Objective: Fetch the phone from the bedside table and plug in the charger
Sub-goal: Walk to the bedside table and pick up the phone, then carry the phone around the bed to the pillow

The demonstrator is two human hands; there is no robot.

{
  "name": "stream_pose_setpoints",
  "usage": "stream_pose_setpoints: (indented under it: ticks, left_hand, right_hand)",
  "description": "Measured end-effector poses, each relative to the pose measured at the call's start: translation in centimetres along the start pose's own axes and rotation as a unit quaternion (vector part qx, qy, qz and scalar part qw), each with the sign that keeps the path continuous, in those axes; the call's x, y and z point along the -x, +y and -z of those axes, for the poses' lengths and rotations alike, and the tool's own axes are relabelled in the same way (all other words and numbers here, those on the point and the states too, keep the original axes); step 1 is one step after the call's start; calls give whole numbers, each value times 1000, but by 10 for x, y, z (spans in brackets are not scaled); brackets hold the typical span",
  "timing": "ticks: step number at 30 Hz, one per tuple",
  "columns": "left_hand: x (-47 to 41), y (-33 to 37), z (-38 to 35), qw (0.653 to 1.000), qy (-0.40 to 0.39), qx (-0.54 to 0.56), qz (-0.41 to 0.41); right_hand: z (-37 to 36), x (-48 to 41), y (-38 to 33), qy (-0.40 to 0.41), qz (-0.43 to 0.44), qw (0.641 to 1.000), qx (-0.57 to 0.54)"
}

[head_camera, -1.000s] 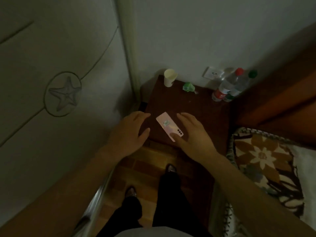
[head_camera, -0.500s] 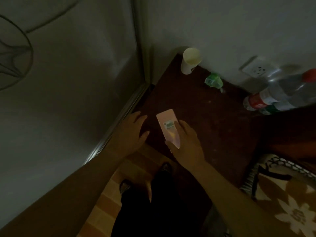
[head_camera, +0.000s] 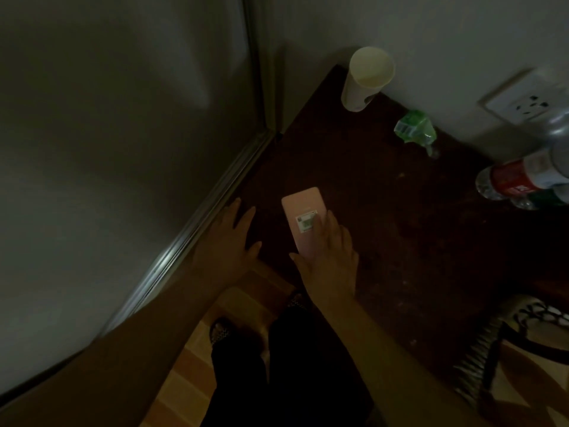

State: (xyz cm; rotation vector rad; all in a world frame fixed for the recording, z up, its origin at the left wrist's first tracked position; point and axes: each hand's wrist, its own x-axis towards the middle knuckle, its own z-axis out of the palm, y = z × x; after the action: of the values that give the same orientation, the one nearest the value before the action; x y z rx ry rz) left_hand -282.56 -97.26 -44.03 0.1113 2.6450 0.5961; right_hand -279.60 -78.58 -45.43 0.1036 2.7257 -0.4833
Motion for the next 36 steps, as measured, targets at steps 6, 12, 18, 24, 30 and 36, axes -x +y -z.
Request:
stream_pose_setpoints:
  ticks: [6,12,18,24,30,36]
  left_hand:
    - [-1,2,1,1000,8,7,6]
    - [1,9,5,999,6,38,27]
    - [9,20,12,997,18,70,29]
    - [22,35,22,994,19,100,34]
    - [53,59,61,992,43,114,31]
    - [106,80,120,985,109,135,7]
  right_hand:
    - [0,0,2,-17,3,1000,20]
    - [2,1,7,-32,1,998,48]
    - [12,5,13,-33,18,999,26]
    - [32,12,11,-36,25,996,-79]
    - [80,41,-7,-28,48,981,-188]
    - [137,78,-37,-5,118,972,-203]
